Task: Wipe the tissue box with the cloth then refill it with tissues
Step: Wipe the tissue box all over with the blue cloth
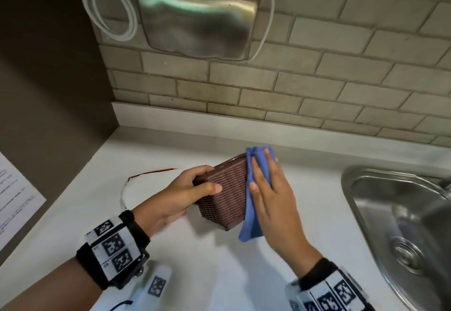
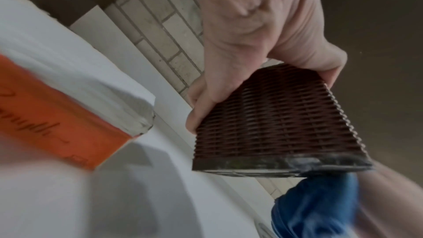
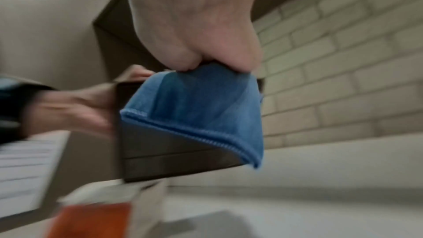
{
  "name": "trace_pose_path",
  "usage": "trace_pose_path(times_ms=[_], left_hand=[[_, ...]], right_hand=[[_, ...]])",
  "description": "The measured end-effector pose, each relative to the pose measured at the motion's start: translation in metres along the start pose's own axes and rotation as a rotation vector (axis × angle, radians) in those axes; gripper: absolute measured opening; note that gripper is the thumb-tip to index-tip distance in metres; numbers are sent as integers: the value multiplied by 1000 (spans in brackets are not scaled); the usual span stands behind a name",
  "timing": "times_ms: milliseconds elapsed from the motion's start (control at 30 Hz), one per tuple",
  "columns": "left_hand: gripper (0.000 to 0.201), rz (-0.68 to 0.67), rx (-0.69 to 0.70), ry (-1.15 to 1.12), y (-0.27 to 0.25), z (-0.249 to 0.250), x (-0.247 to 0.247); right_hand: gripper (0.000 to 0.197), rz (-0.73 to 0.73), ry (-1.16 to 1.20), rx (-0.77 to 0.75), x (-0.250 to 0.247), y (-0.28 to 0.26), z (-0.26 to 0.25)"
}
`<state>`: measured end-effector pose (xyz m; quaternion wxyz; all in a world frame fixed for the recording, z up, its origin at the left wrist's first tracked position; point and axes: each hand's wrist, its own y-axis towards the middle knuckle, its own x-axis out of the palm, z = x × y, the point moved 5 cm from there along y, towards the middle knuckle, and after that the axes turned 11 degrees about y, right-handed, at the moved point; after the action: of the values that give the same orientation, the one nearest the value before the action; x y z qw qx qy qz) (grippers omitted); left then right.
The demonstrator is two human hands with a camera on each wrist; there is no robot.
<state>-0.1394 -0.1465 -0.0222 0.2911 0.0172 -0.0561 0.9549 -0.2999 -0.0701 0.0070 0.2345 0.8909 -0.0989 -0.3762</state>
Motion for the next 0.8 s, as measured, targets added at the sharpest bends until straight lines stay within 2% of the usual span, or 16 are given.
trace_pose_path(times_ms=[67, 100, 200, 267, 333, 400, 467, 567, 633, 667, 767, 800], left_hand=[[46, -2, -10, -15, 0, -3, 1], [47, 11, -26, -21, 0, -4, 4], [46, 20, -58, -38, 5, -5, 10], [42, -6, -57, -59, 2, -5, 11], [54, 9, -71, -59, -2, -5, 5], [64, 15, -78, -44, -3, -9, 4], [59, 24, -94, -45, 0, -8, 7], [42, 25, -92, -35, 4, -3, 11], [48, 19, -81, -13, 1, -4, 11], [52, 24, -76, -9, -1, -4, 9], [56, 24, -74, 10, -5, -7, 8], [57, 21, -77, 13, -5, -7, 9]], right_hand=[[48, 126, 64, 130, -17, 13, 24], [48, 149, 86, 144, -14, 13, 18], [47, 23, -100, -50, 21, -6, -42], [47, -61, -123, -101, 22, -14, -47], [47, -33, -64, -37, 4, -1, -14], [48, 58, 9, 77, -18, 15, 20], [47, 99, -23, 134, -16, 19, 17], [46, 16, -199, -28, 17, 0, -36], [47, -85, -156, -66, 24, -12, -38], [48, -78, -120, -60, 17, -8, -25], [50, 55, 1, 142, -16, 19, 32], [50, 93, 24, 191, -20, 22, 37]])
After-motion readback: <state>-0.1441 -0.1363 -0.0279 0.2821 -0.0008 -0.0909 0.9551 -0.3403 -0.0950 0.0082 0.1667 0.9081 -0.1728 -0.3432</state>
